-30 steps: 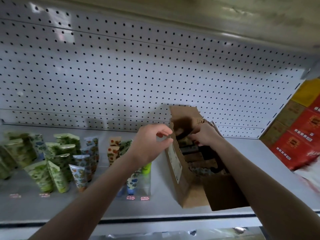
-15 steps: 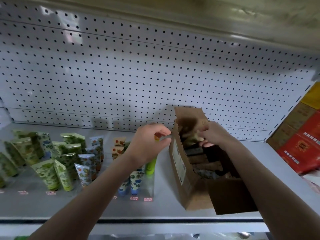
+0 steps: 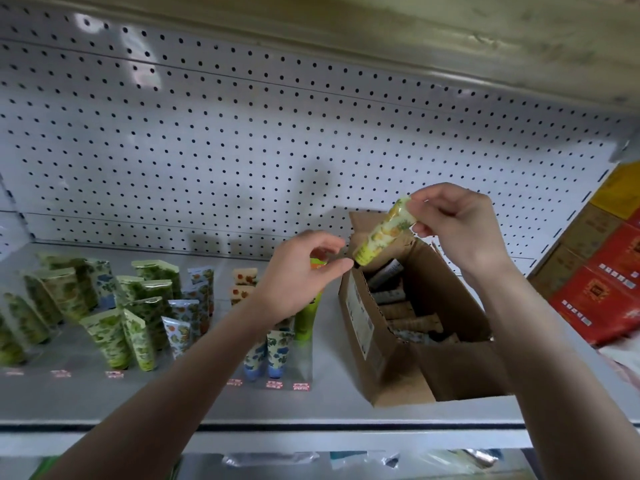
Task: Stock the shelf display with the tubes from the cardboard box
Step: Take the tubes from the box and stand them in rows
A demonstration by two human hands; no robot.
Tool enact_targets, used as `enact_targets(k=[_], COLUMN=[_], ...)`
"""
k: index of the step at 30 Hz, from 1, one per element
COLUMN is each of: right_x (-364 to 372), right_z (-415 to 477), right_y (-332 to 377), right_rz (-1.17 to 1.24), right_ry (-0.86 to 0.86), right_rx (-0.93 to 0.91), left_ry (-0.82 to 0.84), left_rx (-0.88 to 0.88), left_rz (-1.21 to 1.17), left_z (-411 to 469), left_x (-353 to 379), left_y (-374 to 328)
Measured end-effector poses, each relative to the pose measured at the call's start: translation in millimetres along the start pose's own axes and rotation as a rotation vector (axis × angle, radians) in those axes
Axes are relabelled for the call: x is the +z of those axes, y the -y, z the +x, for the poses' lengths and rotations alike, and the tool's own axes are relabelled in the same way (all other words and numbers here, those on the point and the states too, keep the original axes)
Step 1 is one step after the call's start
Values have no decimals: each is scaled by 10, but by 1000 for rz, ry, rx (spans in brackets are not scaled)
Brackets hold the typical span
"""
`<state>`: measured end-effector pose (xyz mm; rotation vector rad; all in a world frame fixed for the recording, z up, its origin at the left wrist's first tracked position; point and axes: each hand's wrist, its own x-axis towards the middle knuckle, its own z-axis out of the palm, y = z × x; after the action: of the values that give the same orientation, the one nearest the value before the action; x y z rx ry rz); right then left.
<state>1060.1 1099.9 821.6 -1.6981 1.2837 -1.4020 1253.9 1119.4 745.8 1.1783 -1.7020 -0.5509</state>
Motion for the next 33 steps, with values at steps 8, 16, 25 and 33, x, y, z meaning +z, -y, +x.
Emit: enact_targets(k=[8,16,25,33], right_x=[586,1120,1882,2564], right_z=[-130,-281,-515,-702], right_y=[230,393,552,779], right_rz=[16,118,200,283], right_ry=[182,313,327,343], right_rx=[-60,-29,-20,-57], left_ry=[15,-77,-132,-203], left_rx=[12,5,12,15], left_rz=[-134,-153,-84,-115], left_z=[-57,-304,-621,-873], left_x=[-383,-912,-1545,-2251], left_y=[1,208,443,620])
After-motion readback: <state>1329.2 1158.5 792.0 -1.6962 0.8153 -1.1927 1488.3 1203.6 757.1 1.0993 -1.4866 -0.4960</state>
